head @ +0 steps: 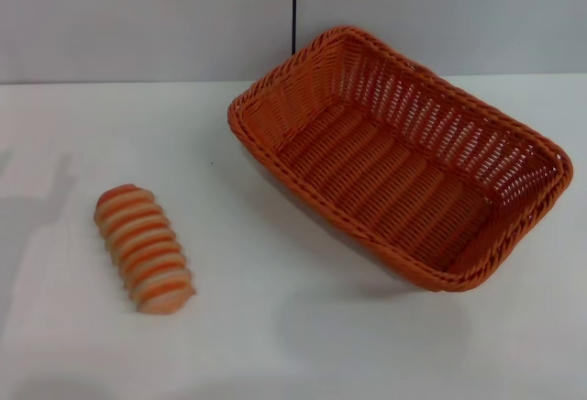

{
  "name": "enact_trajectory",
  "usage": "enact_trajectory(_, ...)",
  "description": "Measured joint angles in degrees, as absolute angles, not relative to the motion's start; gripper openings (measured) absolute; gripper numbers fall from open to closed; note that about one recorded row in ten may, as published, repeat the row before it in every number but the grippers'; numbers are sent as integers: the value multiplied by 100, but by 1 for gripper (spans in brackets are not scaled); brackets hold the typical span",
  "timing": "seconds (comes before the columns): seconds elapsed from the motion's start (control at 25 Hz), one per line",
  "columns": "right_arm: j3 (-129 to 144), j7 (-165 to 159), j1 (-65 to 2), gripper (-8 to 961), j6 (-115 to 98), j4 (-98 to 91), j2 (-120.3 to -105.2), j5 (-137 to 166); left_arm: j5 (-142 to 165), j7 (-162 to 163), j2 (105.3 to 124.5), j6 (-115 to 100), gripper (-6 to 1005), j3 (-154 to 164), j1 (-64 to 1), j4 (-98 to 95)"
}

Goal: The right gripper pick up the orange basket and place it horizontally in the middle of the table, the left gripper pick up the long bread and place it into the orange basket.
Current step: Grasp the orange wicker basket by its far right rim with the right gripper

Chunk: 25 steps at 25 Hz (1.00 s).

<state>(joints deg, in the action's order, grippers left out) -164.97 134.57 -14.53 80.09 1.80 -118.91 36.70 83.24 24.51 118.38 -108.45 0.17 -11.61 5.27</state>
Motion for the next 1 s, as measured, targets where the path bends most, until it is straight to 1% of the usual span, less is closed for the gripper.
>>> enact_trajectory(0.52,-16497,13433,-1485,479,7960,67,-11891,3436,8283,2429,11853,-10875,843,-30,-1179,536)
enact_trajectory(0.68,-16497,13415,-1599,478,7983,-215,-11896,2941,8280,2427,11859,-10872,843,-35,-1199,536)
enact_trajectory(1.0,-16485,12994,-1664,478,7937,-232,-11887,2896,8308,1925,11855,-10839,843,-9,-1246,518)
